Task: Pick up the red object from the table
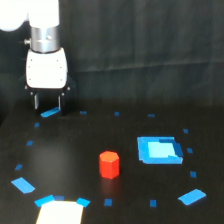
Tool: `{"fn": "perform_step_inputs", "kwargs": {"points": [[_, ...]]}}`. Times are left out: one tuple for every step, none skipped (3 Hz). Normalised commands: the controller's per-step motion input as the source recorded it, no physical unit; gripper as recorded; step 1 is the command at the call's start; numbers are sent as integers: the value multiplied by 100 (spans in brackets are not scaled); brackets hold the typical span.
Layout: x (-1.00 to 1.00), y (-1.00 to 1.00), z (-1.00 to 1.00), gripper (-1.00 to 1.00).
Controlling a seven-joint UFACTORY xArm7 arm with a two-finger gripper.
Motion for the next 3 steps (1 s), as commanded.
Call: {"fn": "perform_step_inputs", "kwargs": {"points": [[100, -100, 39, 52], [100, -94, -35, 100], [100, -100, -28, 100]]}}
